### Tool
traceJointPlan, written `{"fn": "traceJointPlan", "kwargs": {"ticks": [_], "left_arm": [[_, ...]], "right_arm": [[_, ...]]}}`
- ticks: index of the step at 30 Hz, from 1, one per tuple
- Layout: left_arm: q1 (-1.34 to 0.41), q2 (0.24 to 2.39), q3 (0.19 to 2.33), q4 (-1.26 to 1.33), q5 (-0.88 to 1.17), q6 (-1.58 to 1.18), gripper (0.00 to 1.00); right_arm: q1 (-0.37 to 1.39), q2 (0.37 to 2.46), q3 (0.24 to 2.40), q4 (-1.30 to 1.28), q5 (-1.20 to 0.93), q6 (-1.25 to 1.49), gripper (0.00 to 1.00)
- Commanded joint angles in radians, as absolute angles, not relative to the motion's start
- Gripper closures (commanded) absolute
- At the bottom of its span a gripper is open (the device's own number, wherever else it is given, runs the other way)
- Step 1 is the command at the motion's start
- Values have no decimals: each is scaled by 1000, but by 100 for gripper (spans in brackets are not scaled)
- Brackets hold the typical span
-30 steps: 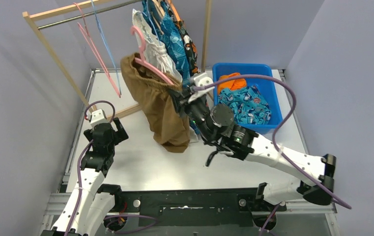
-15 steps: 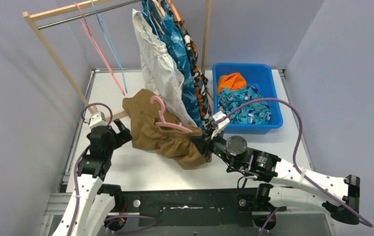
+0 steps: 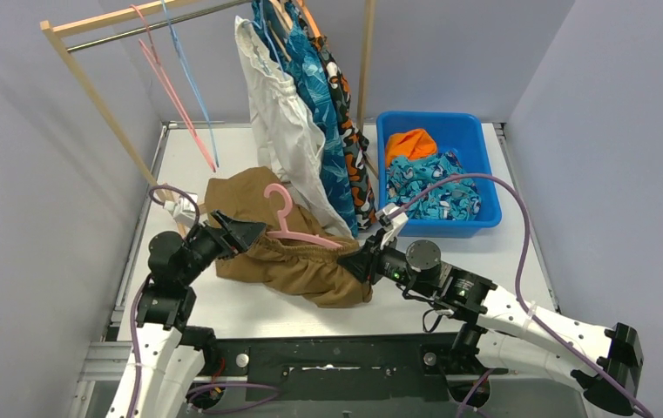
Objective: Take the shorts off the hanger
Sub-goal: Pick up the hanger from the clothes rod, then remove the shorts from the hanger.
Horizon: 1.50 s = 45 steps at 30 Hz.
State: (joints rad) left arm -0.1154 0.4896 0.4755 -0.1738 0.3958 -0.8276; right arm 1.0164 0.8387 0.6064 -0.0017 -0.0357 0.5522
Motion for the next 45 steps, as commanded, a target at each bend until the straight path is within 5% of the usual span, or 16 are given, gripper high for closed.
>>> {"fn": "traceJointPlan", "kwargs": {"ticks": [1,6,16,23,33,43,45], "left_arm": [[-117,585,495,32,568,-873,19],[-170,660,529,-21,552,-796,28],[-448,733,554,-100,183,-696,43],[-506,723,588,-133,-67,-670,42],[-505,768,629,-137,4,-641,40],[-509,826,612,-95,101,-665,60],[-509,813,614,-102,92,-658,71]], "right_arm": [[1000,821,638,57,-185,557,100],[988,833,649,37,-184,542,100],[976,900,693,23,-221,535,100],[975,911,704,12,-222,535,100],[974,905,712,3,-214,533,100],[973,910,738,-39,-199,490,100],[973,906,735,-31,-186,491,100]]}}
